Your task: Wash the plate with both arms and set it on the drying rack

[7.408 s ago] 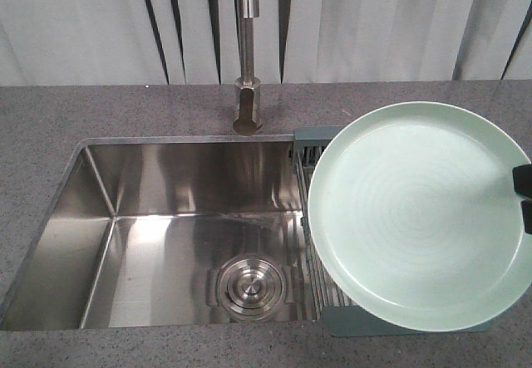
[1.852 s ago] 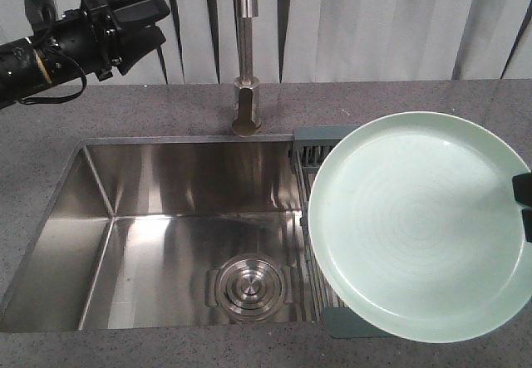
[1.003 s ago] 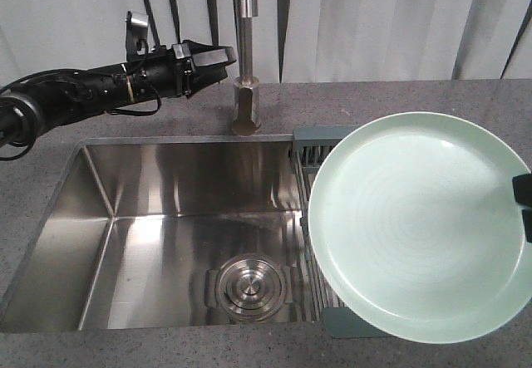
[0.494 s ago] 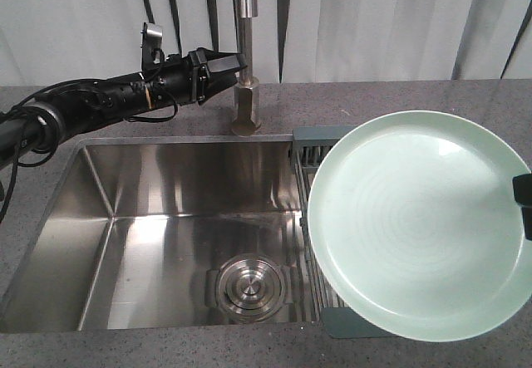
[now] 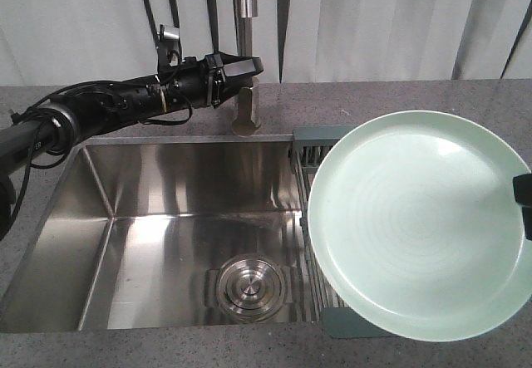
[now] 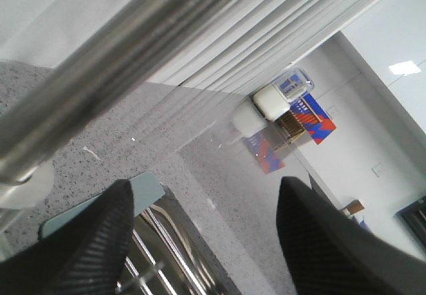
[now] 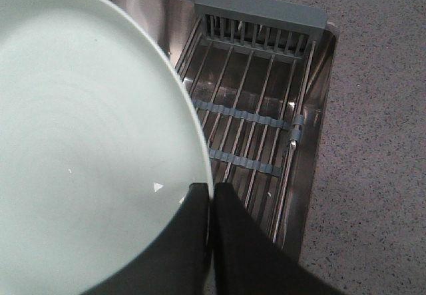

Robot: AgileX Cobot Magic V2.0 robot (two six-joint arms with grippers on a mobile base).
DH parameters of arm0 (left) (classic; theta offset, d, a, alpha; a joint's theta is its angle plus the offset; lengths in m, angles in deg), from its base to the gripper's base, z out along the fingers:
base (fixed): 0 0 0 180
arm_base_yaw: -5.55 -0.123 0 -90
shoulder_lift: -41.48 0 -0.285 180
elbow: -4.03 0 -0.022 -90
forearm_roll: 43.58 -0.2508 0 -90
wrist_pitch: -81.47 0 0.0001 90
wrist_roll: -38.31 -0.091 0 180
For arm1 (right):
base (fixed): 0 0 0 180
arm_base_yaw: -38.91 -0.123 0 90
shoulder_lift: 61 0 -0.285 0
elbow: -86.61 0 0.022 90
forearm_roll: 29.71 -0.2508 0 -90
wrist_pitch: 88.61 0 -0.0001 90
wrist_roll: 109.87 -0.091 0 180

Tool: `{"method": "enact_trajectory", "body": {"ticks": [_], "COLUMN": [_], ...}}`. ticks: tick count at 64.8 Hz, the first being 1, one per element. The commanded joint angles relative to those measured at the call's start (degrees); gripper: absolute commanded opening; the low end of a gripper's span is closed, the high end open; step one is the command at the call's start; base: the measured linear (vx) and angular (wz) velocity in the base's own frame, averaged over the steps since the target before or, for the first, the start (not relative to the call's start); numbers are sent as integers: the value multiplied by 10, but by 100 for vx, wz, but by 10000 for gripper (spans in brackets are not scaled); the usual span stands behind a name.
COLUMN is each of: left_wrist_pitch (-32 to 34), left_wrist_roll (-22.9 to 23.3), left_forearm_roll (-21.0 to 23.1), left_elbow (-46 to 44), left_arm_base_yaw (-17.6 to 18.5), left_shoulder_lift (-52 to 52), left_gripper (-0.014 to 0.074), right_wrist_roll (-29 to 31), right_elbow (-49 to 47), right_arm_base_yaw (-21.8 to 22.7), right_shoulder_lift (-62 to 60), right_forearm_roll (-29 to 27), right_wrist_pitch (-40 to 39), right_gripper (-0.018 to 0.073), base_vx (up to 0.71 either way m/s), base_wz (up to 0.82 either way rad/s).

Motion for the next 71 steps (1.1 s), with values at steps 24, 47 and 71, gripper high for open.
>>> {"method": "enact_trajectory", "body": {"ticks": [24, 47, 71], "left_wrist_pitch": [93, 177, 166], "left_wrist_roll": [3, 3, 3], "left_forearm_roll": [-10, -75, -67], "left_elbow": [-18, -17, -17], "left_arm_base_yaw": [4, 4, -4], "left_shoulder_lift": [39, 39, 40], "left_gripper": [443, 443, 443], "right_wrist_roll": [0, 0, 0], "right_elbow": [-16, -16, -16], "right_arm_base_yaw": [3, 3, 3], "right_shoulder_lift": [-3, -3, -3], "right_forearm_roll": [-7, -7, -7], "right_wrist_pitch": [-34, -35, -35], "right_gripper": [-6, -6, -6], "base_vx": [0, 0, 0], "base_wz": [0, 0, 0]}}
